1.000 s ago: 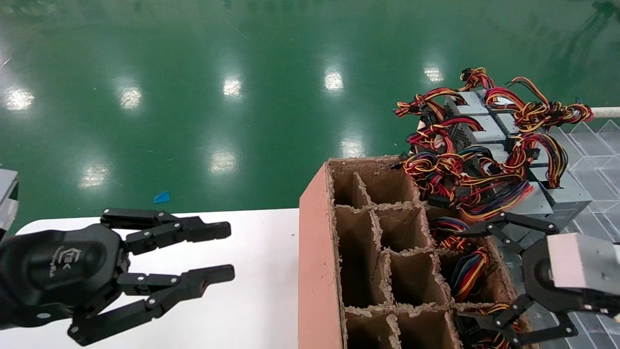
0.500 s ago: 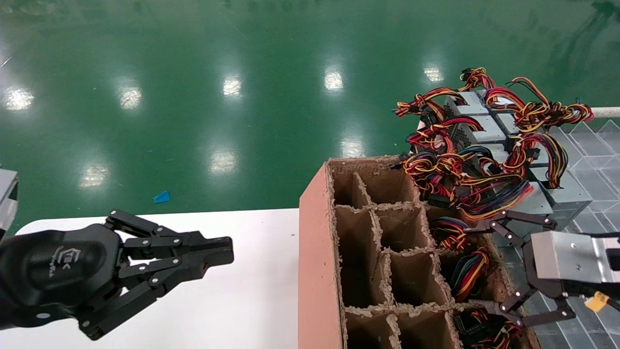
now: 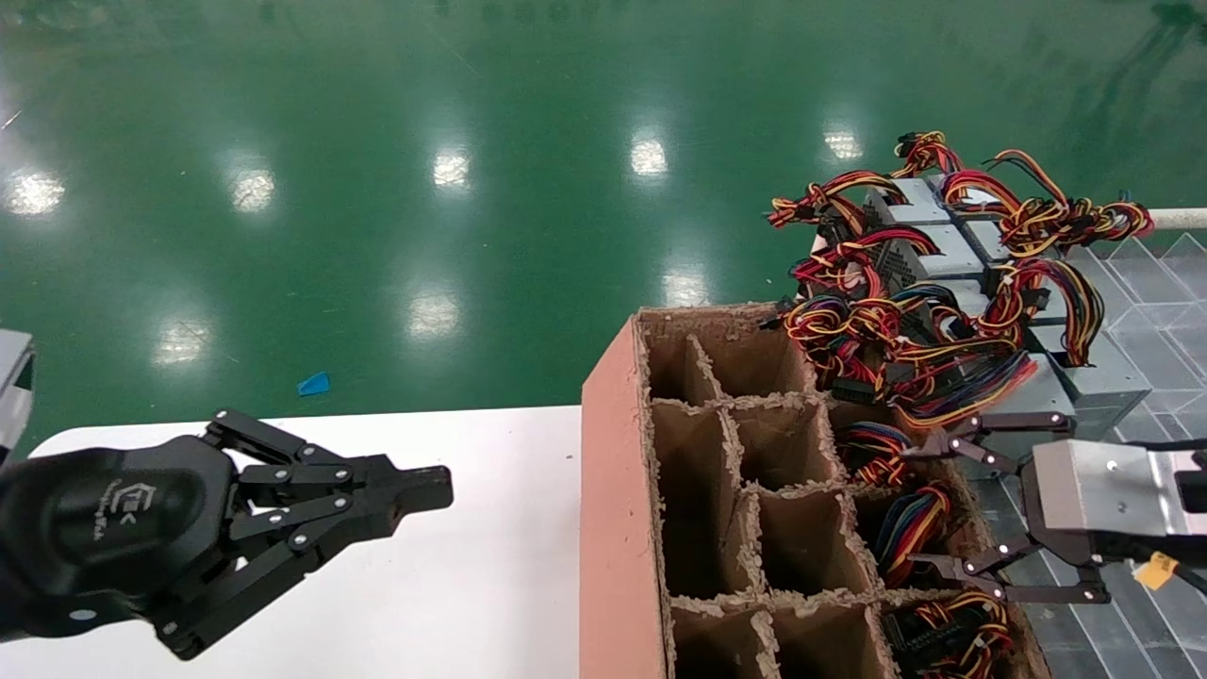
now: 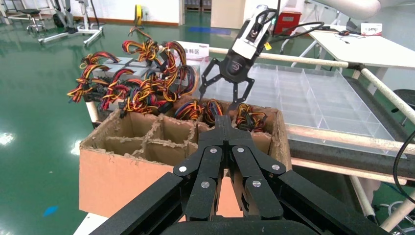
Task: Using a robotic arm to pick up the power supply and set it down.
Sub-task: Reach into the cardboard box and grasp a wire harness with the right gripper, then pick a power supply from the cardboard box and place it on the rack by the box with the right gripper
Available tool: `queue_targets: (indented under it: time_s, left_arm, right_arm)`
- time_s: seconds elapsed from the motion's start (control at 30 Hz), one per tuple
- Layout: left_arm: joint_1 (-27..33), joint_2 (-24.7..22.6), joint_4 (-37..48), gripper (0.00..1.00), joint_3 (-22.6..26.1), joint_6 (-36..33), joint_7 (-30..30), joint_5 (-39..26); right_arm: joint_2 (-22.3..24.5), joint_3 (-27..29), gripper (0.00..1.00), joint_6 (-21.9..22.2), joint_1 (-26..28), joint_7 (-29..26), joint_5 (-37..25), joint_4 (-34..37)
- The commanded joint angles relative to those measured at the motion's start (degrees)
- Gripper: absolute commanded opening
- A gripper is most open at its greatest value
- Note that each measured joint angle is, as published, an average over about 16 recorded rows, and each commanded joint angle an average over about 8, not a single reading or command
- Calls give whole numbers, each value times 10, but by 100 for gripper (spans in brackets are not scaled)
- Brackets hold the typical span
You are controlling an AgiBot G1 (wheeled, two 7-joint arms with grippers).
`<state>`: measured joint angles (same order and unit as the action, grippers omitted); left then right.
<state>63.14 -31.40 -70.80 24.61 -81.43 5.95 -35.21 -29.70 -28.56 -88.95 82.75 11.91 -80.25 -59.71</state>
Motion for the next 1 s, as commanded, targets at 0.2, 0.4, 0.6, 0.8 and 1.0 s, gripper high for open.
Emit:
queue_targets:
  time_s: [0.2,0.4,0.6,0.8,1.0]
  left_arm:
    - [0,0,0,0,0,0,0,0]
    - [0,0,0,0,0,0,0,0]
    - [0,0,0,0,0,0,0,0]
    - [0,0,0,0,0,0,0,0]
    - [0,0,0,0,0,0,0,0]
  right_arm:
    - [0,-11,0,-4,8,6,-4,5]
    - [1,-20,0,-3,11,6,-5,5]
    - [1,-28,0,-3,15,4,-4,1]
    - [6,-34,0,-4,20,0,3,-11]
    - [16,-35,0,-5,25,-7,19,-25]
